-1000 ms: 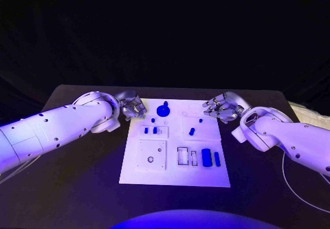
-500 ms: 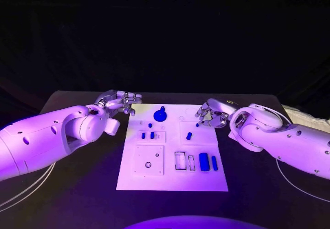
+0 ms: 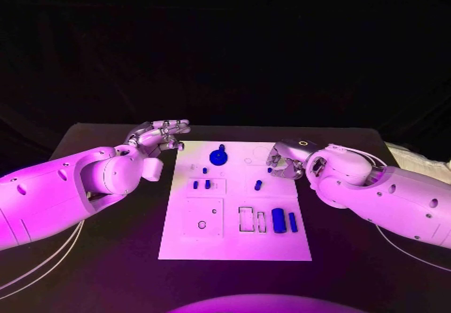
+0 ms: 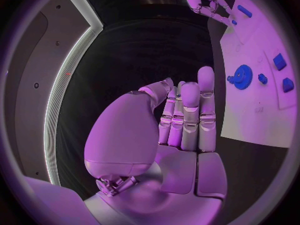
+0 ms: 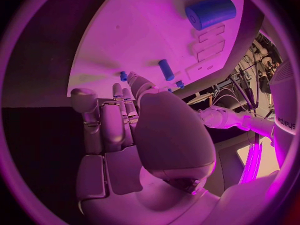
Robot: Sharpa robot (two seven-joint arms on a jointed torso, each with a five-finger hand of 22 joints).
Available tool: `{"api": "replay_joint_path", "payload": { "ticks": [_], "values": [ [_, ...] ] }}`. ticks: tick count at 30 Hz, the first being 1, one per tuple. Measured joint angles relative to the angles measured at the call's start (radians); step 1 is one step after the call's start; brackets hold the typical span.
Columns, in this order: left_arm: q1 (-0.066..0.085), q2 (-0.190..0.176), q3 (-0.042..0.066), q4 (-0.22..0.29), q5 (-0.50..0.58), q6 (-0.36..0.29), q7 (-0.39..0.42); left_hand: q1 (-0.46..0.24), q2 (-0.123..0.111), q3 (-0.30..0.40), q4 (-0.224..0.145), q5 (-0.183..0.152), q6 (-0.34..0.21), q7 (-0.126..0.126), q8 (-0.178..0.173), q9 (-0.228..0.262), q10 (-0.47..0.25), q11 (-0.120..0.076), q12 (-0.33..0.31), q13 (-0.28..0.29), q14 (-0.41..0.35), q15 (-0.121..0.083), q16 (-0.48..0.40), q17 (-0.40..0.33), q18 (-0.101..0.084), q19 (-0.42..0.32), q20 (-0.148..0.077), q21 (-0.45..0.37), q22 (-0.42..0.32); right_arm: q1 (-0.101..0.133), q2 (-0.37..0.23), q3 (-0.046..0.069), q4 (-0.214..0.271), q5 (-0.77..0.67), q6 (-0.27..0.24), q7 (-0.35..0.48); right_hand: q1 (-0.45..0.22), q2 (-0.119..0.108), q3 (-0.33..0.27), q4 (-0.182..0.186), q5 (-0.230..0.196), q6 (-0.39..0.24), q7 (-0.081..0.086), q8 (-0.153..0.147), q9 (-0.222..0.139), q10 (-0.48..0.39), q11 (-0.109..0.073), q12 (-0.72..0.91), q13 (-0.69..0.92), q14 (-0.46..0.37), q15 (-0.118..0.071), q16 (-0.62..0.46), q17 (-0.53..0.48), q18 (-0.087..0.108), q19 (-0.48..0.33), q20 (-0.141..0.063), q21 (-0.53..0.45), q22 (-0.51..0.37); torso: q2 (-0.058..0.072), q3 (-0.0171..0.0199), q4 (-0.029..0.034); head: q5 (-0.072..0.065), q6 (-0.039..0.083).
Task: Assemble the parts on the task board
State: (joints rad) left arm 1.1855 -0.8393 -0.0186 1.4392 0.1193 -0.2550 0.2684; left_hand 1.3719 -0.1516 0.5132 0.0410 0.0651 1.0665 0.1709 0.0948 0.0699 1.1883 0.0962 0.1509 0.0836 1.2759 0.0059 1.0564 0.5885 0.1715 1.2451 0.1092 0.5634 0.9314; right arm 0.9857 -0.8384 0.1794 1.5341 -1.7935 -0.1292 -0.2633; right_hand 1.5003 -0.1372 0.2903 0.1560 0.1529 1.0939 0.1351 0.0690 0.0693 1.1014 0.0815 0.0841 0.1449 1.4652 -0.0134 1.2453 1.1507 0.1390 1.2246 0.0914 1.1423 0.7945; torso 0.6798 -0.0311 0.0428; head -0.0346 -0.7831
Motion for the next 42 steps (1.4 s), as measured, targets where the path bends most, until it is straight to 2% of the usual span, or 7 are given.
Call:
{"api": "replay_joint_path", "payload": {
  "ticks": [9, 12, 15, 22, 26, 42],
  "values": [
    [0.0, -0.007, 0.0, 0.012, 0.018, -0.001, 0.014, 0.0, 0.0, -0.004, -0.004, 0.0, 0.0, 0.0, 0.0, 0.0, 0.0, 0.0, 0.0, 0.001, 0.0, 0.0, 0.0, -0.005, 0.0, 0.0, 0.0, -0.004, -0.002, 0.0, 0.021, -0.008, -0.023, -0.034, 0.025, -0.015, 0.0, 0.0, 0.021, -0.001, -0.004, 0.0, 0.0, 0.0, 0.0, 0.0, 0.0, -0.004, -0.017, 0.001, -0.001, -0.006, -0.005, 0.0, 0.0, 0.0, -0.004, -0.004, 0.0, 0.0006, 0.0, 0.0, -0.007],
    [0.0, -0.007, 0.0, 0.014, 0.022, -0.001, 0.016, 0.0, 0.0, -0.004, -0.004, 0.0, 0.0, 0.0, 0.0, 0.0, 0.0, 0.0, 0.0, 0.001, -0.001, 0.001, -0.004, -0.007, 0.0, 0.0, 0.0, -0.004, -0.002, 0.0, 0.027, -0.011, -0.03, -0.04, 0.029, -0.016, 0.0, 0.0, 0.042, -0.003, -0.025, 0.006, -0.006, 0.0, 0.0, 0.0, 0.0, -0.004, -0.029, 0.001, -0.001, -0.006, -0.005, 0.0, 0.0, 0.0, -0.004, -0.004, 0.0, 0.0012, 0.0, 0.0, -0.008],
    [0.0, -0.007, 0.0, 0.016, 0.024, -0.001, 0.017, 0.0, 0.0, -0.004, -0.004, 0.0, 0.0, 0.0, 0.0, 0.0, 0.0, 0.0, 0.0, 0.001, -0.003, 0.003, -0.004, -0.007, 0.0, 0.0, 0.0, -0.004, -0.003, 0.0, 0.033, -0.012, -0.035, -0.043, 0.032, -0.016, 0.006, 0.006, 0.062, -0.007, -0.033, 0.01, -0.007, 0.0, 0.0, 0.007, -0.007, -0.004, -0.04, 0.001, -0.001, -0.006, -0.005, 0.0, 0.0, 0.0, -0.004, -0.004, 0.0, 0.0012, -0.0003, 0.0, -0.009],
    [0.0, -0.007, 0.0, 0.016, 0.026, 0.0, 0.017, 0.0, 0.0, -0.008, -0.008, 0.0, 0.0, 0.0, 0.0, 0.0, 0.0, 0.0, 0.006, 0.001, -0.003, 0.003, -0.004, -0.01, 0.0, 0.0, 0.0, -0.008, -0.004, 0.0, 0.043, -0.014, -0.042, -0.042, 0.034, -0.013, 0.004, 0.015, 0.094, -0.014, -0.045, 0.017, -0.006, -0.001, 0.001, 0.016, -0.006, -0.004, -0.061, 0.001, -0.001, -0.006, -0.006, 0.0, 0.0, 0.0, -0.004, -0.004, -0.001, 0.001, -0.0012, 0.0, -0.012],
    [0.0, -0.007, 0.0, 0.016, 0.026, 0.001, 0.017, 0.007, 0.006, -0.019, -0.027, 0.0, 0.0, 0.0, 0.0, 0.0, -0.009, -0.002, 0.012, 0.002, -0.013, 0.001, -0.004, -0.018, 0.0, 0.0, 0.0, -0.014, -0.008, 0.001, 0.046, -0.014, -0.045, -0.04, 0.034, -0.013, 0.0, 0.019, 0.119, -0.017, -0.045, 0.024, -0.002, -0.001, 0.001, 0.027, -0.003, 0.002, -0.072, 0.001, -0.001, -0.006, -0.006, 0.0, 0.0, 0.0, -0.004, -0.003, -0.001, 0.0004, -0.0007, 0.0, -0.012],
    [0.0, -0.005, 0.0, 0.022, 0.008, 0.013, 0.01, 0.023, 0.004, -0.022, -0.043, 0.0, -0.011, 0.004, 0.0, -0.001, -0.016, -0.002, 0.018, 0.002, -0.017, 0.005, -0.004, -0.025, 0.0, 0.0, 0.0, -0.014, -0.009, 0.005, 0.063, -0.016, -0.066, -0.041, 0.033, -0.011, 0.001, 0.026, 0.2, -0.084, -0.066, 0.079, -0.008, 0.016, 0.013, 0.103, -0.014, 0.015, -0.08, 0.001, -0.001, -0.002, 0.0, 0.0, 0.024, -0.005, 0.02, 0.043, -0.001, 0.0001, -0.0003, 0.001, -0.017]
  ]
}}
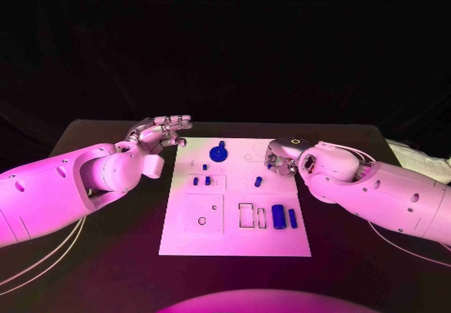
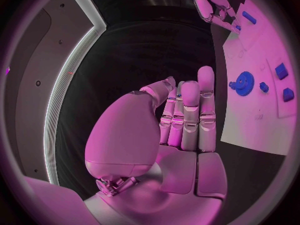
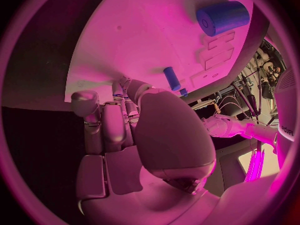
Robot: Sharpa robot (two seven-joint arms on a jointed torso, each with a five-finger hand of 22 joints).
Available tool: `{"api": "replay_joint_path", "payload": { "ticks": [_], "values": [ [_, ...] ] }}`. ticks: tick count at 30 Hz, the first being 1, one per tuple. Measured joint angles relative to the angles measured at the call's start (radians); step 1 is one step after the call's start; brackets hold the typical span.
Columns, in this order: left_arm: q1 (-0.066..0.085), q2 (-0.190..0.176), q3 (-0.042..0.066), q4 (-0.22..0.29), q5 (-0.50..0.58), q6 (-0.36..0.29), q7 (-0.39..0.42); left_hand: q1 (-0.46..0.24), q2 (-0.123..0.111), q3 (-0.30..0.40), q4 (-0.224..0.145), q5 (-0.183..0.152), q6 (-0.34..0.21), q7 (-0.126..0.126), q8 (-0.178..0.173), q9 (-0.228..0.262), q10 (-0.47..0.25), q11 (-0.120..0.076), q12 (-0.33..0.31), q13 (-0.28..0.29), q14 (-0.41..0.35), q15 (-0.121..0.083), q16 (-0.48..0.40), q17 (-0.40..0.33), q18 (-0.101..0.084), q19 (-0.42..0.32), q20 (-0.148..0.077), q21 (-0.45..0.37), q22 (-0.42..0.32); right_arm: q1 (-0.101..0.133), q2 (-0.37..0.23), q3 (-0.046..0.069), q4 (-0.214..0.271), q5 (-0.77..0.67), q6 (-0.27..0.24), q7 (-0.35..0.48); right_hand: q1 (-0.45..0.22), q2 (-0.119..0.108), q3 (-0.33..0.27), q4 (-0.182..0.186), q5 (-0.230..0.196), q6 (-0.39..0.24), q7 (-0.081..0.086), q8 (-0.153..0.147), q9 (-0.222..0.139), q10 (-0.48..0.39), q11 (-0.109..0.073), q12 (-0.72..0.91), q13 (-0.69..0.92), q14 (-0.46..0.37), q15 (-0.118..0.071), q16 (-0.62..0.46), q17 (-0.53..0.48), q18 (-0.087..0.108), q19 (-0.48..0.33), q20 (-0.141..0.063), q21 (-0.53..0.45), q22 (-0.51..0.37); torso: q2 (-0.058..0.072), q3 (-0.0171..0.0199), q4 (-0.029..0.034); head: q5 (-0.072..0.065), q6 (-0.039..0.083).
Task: Assemble the parts on the task board
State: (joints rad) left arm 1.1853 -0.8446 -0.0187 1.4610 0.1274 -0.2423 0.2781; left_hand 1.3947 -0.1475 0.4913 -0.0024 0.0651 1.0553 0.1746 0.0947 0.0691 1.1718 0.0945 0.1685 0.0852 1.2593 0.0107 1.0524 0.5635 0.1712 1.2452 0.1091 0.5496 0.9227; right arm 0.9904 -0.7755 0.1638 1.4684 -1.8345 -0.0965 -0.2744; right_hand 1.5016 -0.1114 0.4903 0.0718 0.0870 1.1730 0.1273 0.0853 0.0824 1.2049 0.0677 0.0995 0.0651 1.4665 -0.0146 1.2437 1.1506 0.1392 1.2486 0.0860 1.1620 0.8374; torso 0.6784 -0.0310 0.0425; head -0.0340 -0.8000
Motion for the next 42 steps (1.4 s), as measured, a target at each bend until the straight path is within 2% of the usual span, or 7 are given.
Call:
{"api": "replay_joint_path", "payload": {
  "ticks": [10, 18, 26, 33, 35, 37, 42],
  "values": [
    [0.0, 0.0, 0.0, 0.0, -0.008, 0.004, -0.002, 0.0, 0.0, 0.001, -0.002, 0.0, 0.0, 0.0, 0.0, 0.0, -0.002, 0.002, 0.0, 0.0, 0.0, 0.0, 0.0, -0.001, 0.0, 0.0, 0.0, 0.0, 0.0, -0.009, -0.021, -0.004, 0.031, -0.003, -0.043, -0.003, -0.004, 0.004, 0.014, -0.011, -0.004, 0.0, 0.0, 0.0, 0.001, 0.001, -0.001, -0.006, 0.0, 0.0, 0.0, 0.0, -0.006, 0.0, 0.004, -0.004, 0.015, 0.018, 0.0, 0.0006, -0.0009, -0.003, -0.002],
    [0.0, 0.001, 0.0, -0.002, -0.011, 0.005, -0.004, 0.0, 0.0, -0.001, -0.005, 0.0, -0.004, 0.003, 0.0, -0.001, -0.004, 0.004, 0.004, 0.0, -0.003, -0.003, -0.004, -0.005, 0.0, 0.0, 0.0, -0.004, 0.0, -0.009, -0.05, 0.02, 0.085, -0.001, -0.104, -0.005, -0.008, 0.007, 0.022, -0.014, -0.011, 0.0, -0.001, 0.0, 0.002, 0.004, 0.003, -0.005, -0.001, 0.0, 0.0, 0.0, -0.006, 0.0, 0.011, -0.004, 0.02, 0.031, -0.002, -0.0001, -0.0021, -0.006, 0.004],
    [0.0, 0.0, 0.0, -0.001, -0.012, 0.007, -0.005, 0.0, 0.0, -0.001, -0.005, 0.0, -0.004, 0.003, 0.0, -0.002, -0.007, 0.007, 0.005, 0.0, -0.006, 0.0, -0.004, -0.008, 0.0, 0.0, 0.0, -0.004, 0.0, -0.022, -0.074, 0.03, 0.164, 0.007, -0.142, -0.01, -0.014, 0.005, 0.028, -0.017, -0.012, 0.0, -0.001, -0.001, 0.002, 0.004, 0.003, -0.005, -0.001, 0.0, 0.0, 0.0, -0.006, 0.0, 0.011, -0.004, 0.024, 0.033, -0.001, -0.0001, -0.0032, -0.003, 0.004],
    [0.0, 0.001, 0.0, -0.001, -0.013, 0.008, -0.006, 0.0, 0.0, -0.001, -0.005, 0.0, -0.004, 0.003, 0.0, -0.002, -0.007, 0.007, 0.005, 0.0, -0.006, 0.0, -0.004, -0.008, 0.0, 0.0, 0.0, -0.004, 0.0, -0.048, -0.063, 0.032, 0.259, 0.027, -0.161, -0.01, -0.018, 0.001, 0.031, -0.019, -0.012, 0.0, -0.001, -0.001, 0.002, 0.004, 0.003, -0.005, -0.001, 0.0, 0.0, 0.004, -0.006, 0.0, 0.011, -0.004, 0.023, 0.036, -0.001, -0.0001, -0.0009, 0.011, 0.001],
    [0.0, 0.003, 0.0, 0.0, -0.013, 0.009, -0.006, 0.0, 0.0, -0.001, -0.005, 0.0, -0.004, 0.003, 0.0, -0.002, -0.007, 0.007, 0.005, 0.0, -0.006, 0.0, -0.004, -0.008, 0.0, 0.0, 0.0, -0.004, 0.0, -0.057, -0.05, 0.032, 0.277, 0.035, -0.164, -0.008, -0.018, 0.001, 0.034, -0.018, -0.014, 0.0, -0.001, -0.001, 0.001, 0.004, 0.003, -0.005, 0.0, 0.0, 0.0, 0.004, -0.006, 0.0, 0.011, -0.004, 0.026, 0.036, -0.001, -0.0003, -0.0004, 0.021, 0.0],
    [0.0, 0.004, 0.0, 0.0, -0.014, 0.01, -0.006, 0.0, 0.0, -0.001, -0.005, 0.0, -0.006, 0.005, 0.0, -0.002, -0.007, 0.007, 0.005, 0.0, -0.006, 0.0, -0.004, -0.009, 0.0, 0.0, 0.0, -0.004, 0.0, -0.065, -0.037, 0.032, 0.287, 0.04, -0.165, -0.007, -0.019, 0.002, 0.034, -0.018, -0.015, 0.0, -0.001, -0.001, 0.001, 0.004, 0.003, -0.005, 0.0, 0.0, 0.0, 0.004, -0.006, 0.0, 0.011, -0.004, 0.027, 0.036, -0.001, -0.0007, -0.0003, 0.033, -0.004],
    [0.0, 0.006, 0.0, 0.001, -0.014, 0.012, -0.007, 0.0, 0.0, -0.001, -0.005, 0.0, -0.007, 0.007, 0.0, -0.001, -0.007, 0.007, 0.005, 0.0, -0.006, 0.0, -0.004, -0.009, 0.0, 0.0, 0.0, -0.004, 0.0, -0.103, 0.008, 0.029, 0.294, 0.052, -0.165, 0.001, -0.022, 0.005, 0.039, -0.022, -0.016, 0.0, 0.0, -0.003, 0.002, 0.004, 0.003, -0.012, -0.001, 0.0, 0.0, 0.004, -0.006, 0.0, 0.011, -0.003, 0.027, 0.036, -0.001, -0.0019, -0.0001, 0.052, -0.012]
  ]
}}
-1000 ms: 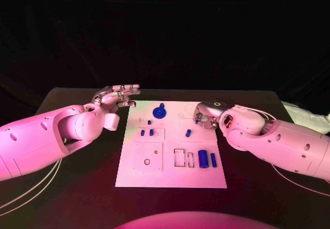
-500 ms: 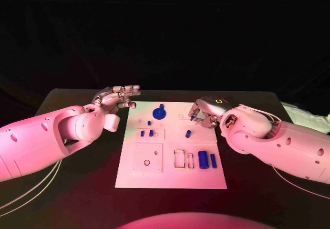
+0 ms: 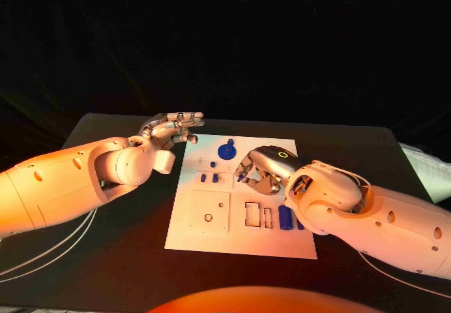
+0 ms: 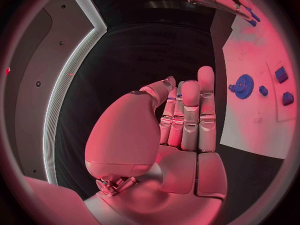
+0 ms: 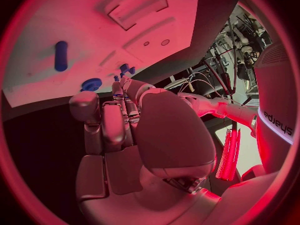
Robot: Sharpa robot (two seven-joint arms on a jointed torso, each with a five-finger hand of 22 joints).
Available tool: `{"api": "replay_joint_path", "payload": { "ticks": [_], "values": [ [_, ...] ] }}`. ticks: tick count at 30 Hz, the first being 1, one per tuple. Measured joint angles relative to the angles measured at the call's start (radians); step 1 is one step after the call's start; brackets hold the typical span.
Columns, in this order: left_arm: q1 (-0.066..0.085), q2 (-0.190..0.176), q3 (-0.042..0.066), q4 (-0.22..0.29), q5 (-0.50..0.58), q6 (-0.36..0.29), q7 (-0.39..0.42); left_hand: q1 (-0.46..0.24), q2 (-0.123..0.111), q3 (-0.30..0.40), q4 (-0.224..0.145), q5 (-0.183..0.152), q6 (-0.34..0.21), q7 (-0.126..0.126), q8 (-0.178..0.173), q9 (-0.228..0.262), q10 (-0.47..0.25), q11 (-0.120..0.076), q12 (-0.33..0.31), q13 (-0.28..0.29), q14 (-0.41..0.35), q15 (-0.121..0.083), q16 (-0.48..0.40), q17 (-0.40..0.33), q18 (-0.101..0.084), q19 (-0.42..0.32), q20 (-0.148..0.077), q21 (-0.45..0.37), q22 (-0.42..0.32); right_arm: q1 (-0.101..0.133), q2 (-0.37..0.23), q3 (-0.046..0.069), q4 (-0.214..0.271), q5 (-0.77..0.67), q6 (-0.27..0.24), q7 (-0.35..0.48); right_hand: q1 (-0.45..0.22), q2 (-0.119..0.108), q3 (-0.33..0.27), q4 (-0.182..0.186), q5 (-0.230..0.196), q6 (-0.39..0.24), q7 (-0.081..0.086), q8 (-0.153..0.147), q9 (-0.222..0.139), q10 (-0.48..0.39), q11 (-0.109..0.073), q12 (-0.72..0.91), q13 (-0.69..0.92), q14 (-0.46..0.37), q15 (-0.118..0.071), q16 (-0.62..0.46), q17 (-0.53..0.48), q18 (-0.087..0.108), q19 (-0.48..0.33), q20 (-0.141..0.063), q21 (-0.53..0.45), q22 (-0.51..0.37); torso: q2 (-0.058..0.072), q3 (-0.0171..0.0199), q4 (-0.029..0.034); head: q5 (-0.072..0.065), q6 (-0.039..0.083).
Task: Assemble the parts on the task board
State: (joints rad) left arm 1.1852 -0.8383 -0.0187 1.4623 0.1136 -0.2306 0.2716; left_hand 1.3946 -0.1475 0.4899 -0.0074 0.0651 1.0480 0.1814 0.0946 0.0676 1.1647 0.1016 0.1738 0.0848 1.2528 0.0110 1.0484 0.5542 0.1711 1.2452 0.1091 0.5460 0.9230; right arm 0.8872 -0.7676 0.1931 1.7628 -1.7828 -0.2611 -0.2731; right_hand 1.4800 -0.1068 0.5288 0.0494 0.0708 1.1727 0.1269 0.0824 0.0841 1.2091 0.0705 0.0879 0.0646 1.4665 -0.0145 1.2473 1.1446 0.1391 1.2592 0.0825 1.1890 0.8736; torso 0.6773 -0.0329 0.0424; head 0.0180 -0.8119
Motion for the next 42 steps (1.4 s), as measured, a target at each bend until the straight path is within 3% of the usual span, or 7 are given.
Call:
{"api": "replay_joint_path", "payload": {
  "ticks": [7, 15, 42],
  "values": [
    [0.0, 0.001, 0.0, 0.005, 0.0, 0.003, 0.0, 0.0, 0.0, -0.003, -0.003, 0.0, 0.0, 0.0, 0.0, 0.0, -0.004, -0.004, 0.0, 0.0, 0.0, 0.0, 0.0, -0.001, 0.0, 0.0, 0.0, 0.0, 0.0, -0.04, 0.051, -0.006, -0.028, 0.007, 0.009, 0.013, -0.007, -0.002, 0.004, -0.004, -0.002, -0.002, 0.004, 0.0, 0.0, 0.0, 0.0, -0.002, 0.0, 0.0, 0.0, 0.0, -0.002, 0.0, 0.0, 0.0, 0.0, -0.001, 0.0, -0.0006, 0.0004, 0.015, -0.007],
    [0.0, 0.001, 0.0, 0.009, 0.0, 0.005, -0.001, 0.0, 0.0, -0.003, -0.003, 0.0, 0.0, 0.0, 0.0, 0.0, -0.004, -0.004, 0.0, 0.0, 0.0, 0.0, 0.0, -0.001, 0.0, 0.0, 0.0, 0.0, 0.0, -0.064, 0.085, -0.018, -0.058, 0.011, 0.026, 0.024, -0.008, -0.003, 0.004, -0.004, -0.002, -0.001, 0.005, -0.003, 0.0, 0.0, 0.0, -0.002, 0.0, 0.0, 0.0, 0.0, -0.002, 0.0, 0.0, 0.0, 0.0, -0.002, 0.0, -0.0008, -0.0003, 0.028, -0.015],
    [0.0, 0.005, 0.0, 0.008, -0.011, 0.018, -0.007, 0.0, 0.0, -0.003, -0.003, 0.0, 0.0, 0.0, 0.0, 0.0, -0.007, 0.0, 0.0, 0.0, 0.0, 0.0, 0.0, -0.001, 0.0, 0.0, 0.0, 0.0, 0.0, -0.069, 0.131, -0.03, -0.106, 0.004, 0.043, 0.031, -0.017, -0.002, 0.007, -0.001, 0.001, -0.003, 0.007, -0.012, 0.0, 0.0, 0.0, -0.005, 0.0, 0.0, 0.0, 0.0, -0.004, 0.0, 0.0, 0.0, 0.0, -0.004, 0.0, 0.0005, -0.0014, 0.039, -0.03]
  ]
}}
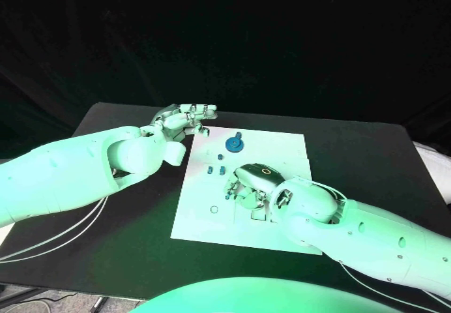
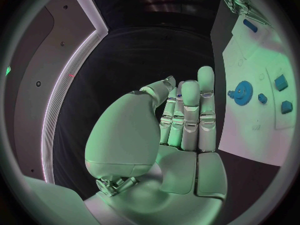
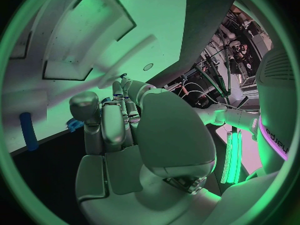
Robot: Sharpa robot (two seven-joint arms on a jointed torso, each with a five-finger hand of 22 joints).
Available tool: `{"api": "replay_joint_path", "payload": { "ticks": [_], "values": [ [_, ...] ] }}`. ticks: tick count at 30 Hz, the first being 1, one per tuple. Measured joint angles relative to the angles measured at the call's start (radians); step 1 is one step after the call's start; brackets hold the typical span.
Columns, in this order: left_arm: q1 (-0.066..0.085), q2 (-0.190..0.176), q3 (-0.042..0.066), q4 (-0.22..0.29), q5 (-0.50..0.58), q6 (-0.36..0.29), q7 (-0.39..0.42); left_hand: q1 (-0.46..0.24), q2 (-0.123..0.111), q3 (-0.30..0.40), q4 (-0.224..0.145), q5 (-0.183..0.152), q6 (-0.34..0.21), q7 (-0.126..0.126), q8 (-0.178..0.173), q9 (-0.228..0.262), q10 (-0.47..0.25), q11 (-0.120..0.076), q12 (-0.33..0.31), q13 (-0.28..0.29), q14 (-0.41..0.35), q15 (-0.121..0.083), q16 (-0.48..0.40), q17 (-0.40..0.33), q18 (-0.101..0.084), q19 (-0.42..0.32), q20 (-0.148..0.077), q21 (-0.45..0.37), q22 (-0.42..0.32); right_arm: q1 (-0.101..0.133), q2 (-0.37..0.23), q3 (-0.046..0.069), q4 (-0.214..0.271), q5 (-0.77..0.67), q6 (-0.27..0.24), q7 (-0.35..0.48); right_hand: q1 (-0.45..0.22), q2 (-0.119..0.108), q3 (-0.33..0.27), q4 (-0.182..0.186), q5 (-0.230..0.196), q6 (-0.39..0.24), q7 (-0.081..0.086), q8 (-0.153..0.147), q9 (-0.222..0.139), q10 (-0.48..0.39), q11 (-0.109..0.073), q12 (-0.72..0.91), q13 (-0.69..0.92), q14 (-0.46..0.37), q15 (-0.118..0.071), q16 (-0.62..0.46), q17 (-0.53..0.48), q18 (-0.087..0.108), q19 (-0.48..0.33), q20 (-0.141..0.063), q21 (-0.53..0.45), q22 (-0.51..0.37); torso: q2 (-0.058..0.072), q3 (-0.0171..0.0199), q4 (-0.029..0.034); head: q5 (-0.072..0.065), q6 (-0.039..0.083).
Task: Assemble the parts on the task board
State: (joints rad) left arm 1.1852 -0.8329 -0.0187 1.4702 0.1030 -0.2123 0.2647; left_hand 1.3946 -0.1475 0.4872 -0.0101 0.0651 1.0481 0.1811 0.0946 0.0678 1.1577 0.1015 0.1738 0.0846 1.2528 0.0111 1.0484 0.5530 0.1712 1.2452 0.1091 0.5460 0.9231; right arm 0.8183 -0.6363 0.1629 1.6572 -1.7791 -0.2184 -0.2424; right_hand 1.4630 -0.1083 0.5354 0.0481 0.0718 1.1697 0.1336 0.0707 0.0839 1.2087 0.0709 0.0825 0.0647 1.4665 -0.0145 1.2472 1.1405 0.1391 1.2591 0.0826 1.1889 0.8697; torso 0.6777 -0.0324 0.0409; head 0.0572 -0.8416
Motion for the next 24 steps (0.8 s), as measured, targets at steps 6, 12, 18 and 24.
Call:
{"api": "replay_joint_path", "payload": {
  "ticks": [6, 12, 18, 24],
  "values": [
    [0.0, 0.0, 0.0, 0.0, -0.002, 0.004, -0.003, 0.0, 0.0, 0.0, 0.0, 0.0, 0.0, 0.0, 0.0, 0.0, 0.0, 0.0, 0.0, 0.0, 0.0, 0.0, 0.0, 0.0, 0.0, 0.0, 0.0, 0.0, 0.0, 0.0, 0.005, -0.002, -0.001, -0.008, 0.003, -0.002, 0.0, 0.0, 0.0, 0.0, 0.0, 0.0, 0.0, -0.002, -0.001, 0.0, 0.0, 0.0, 0.0, 0.0, 0.0, 0.0, -0.001, 0.0, 0.0, 0.0, 0.0, -0.001, 0.0, -0.0003, 0.0003, 0.0, 0.0],
    [0.0, 0.0, 0.0, 0.0, -0.004, 0.007, -0.005, 0.0, 0.0, 0.0, 0.0, 0.0, 0.0, 0.0, 0.0, 0.0, 0.0, 0.0, 0.0, 0.0, 0.0, 0.0, 0.0, 0.0, 0.0, 0.0, 0.0, 0.0, 0.0, 0.0, 0.011, -0.007, -0.003, -0.016, 0.019, -0.007, -0.041, -0.014, -0.004, 0.004, 0.01, -0.024, 0.014, -0.001, 0.0, -0.022, 0.014, -0.016, 0.001, 0.0, 0.005, 0.0, -0.012, 0.0, -0.007, 0.007, -0.001, -0.016, 0.0, -0.0006, 0.0, -0.001, -0.001],
    [0.0, 0.001, 0.0, -0.001, -0.005, 0.008, -0.006, 0.0, 0.0, -0.003, -0.003, 0.0, -0.005, -0.002, 0.0, 0.0, 0.0, 0.0, 0.0, 0.0, 0.0, 0.0, 0.0, 0.0, 0.0, 0.0, 0.0, 0.0, 0.0, 0.003, 0.012, -0.01, -0.004, -0.019, 0.028, -0.011, -0.095, -0.045, -0.045, 0.009, 0.023, -0.116, 0.026, -0.007, -0.019, -0.126, 0.024, -0.015, -0.001, 0.0, 0.022, -0.014, -0.038, 0.0, -0.035, 0.03, -0.045, -0.078, -0.001, -0.0008, 0.0, -0.001, -0.001],
    [0.0, 0.001, 0.0, -0.003, -0.005, 0.008, -0.006, 0.0, 0.0, -0.003, -0.003, 0.0, -0.007, 0.0, 0.0, 0.0, 0.0, 0.0, 0.0, 0.0, 0.0, 0.0, 0.0, 0.0, 0.0, 0.0, 0.0, 0.0, 0.0, 0.003, 0.011, -0.013, -0.003, -0.021, 0.021, -0.013, -0.097, -0.047, -0.07, 0.001, 0.027, -0.148, 0.033, -0.008, -0.019, -0.171, 0.032, -0.015, -0.002, -0.004, 0.025, -0.029, -0.06, 0.0, -0.053, 0.034, -0.074, -0.123, -0.001, -0.0006, 0.0, -0.002, -0.002]
  ]
}}
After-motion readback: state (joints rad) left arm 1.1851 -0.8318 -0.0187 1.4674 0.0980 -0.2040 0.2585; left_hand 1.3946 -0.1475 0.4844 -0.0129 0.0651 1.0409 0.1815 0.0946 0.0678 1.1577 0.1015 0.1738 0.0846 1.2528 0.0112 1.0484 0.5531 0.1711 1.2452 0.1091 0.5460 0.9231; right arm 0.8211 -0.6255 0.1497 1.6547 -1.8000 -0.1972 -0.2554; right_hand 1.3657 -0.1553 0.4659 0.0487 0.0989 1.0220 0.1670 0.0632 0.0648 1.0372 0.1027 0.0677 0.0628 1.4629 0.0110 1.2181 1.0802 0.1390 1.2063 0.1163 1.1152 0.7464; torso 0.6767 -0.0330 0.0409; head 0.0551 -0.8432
